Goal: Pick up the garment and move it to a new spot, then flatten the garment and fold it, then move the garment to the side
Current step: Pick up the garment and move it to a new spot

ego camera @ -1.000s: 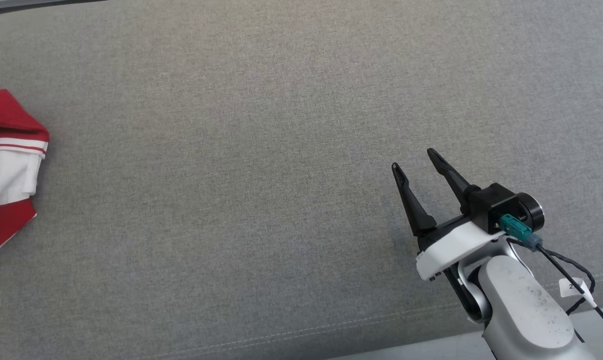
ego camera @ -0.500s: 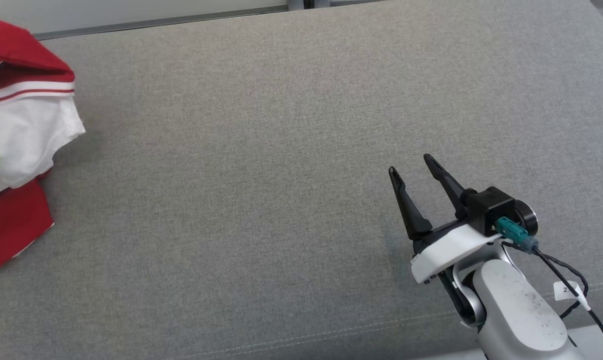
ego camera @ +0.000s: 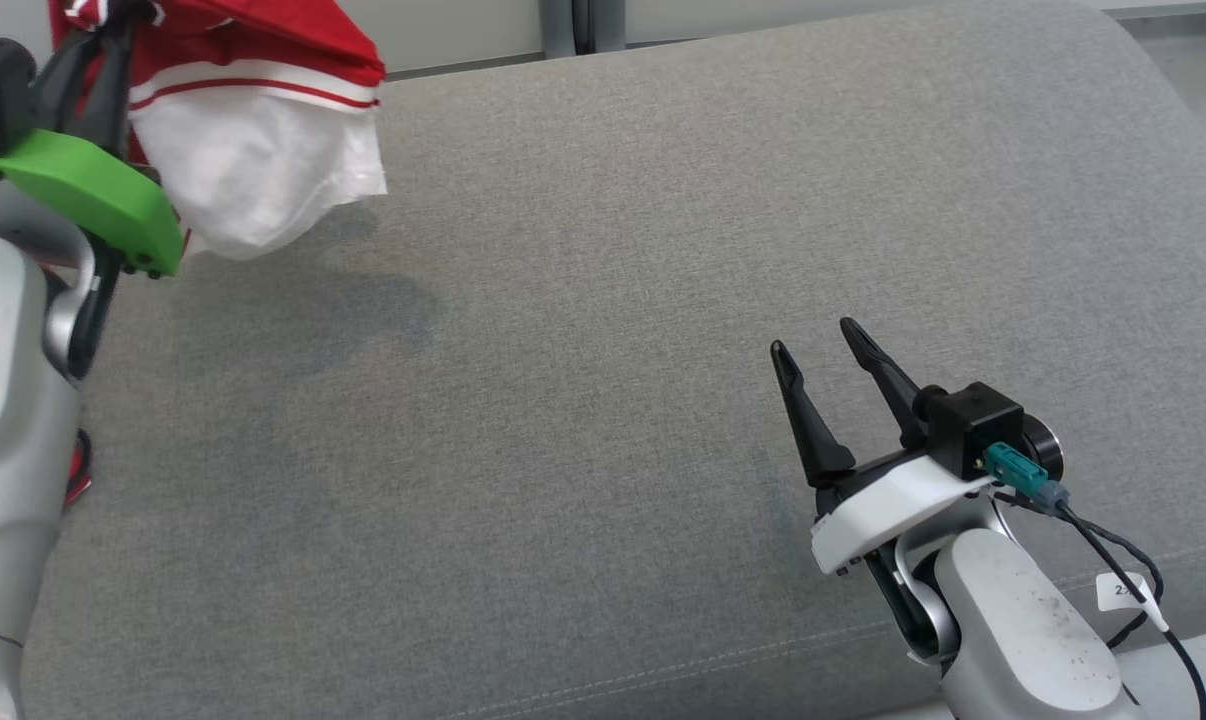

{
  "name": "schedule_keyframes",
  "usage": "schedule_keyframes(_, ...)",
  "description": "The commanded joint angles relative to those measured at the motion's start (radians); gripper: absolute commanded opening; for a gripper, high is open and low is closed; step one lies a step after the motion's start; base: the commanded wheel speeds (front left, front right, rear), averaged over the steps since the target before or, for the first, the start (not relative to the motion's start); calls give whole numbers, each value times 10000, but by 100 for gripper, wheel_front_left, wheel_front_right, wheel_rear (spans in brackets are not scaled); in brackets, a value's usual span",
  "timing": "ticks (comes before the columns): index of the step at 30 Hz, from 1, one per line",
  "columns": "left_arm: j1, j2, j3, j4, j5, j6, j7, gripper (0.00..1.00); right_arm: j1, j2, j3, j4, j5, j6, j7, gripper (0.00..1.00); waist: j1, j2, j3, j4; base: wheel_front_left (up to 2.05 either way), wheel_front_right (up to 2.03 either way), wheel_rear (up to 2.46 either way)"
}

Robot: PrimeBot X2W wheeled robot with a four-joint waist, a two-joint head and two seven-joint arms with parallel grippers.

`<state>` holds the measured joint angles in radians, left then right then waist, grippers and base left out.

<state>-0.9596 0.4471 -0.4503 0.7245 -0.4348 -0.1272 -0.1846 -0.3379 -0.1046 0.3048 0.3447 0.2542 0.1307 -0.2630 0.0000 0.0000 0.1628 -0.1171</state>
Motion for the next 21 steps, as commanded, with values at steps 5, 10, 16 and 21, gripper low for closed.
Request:
schedule_keyframes(5, 721, -429, -181, -1069, -142, 218, 98, 0, 141, 64, -130, 2, 89, 1, -53, 100, 0, 0, -123, -394, 0, 0, 0)
schedule_keyframes(10, 1433, -1012, -590, -2136, -243, 404, 310, 0, 215, 93, -334, -50, 47, 1, -53, 100, 0, 0, -117, -595, 0, 0, 0)
schedule_keyframes(16, 2187, -1790, -1225, -2789, -323, 455, 545, 0, 179, 142, -463, -114, -6, 1, -53, 100, 0, 0, -6, -699, 0, 0, 0)
schedule_keyframes(21, 2758, -2458, -1633, -2446, -418, 524, 456, 0, 130, 195, -491, -140, -53, 1, -53, 100, 0, 0, 100, -716, 0, 0, 0)
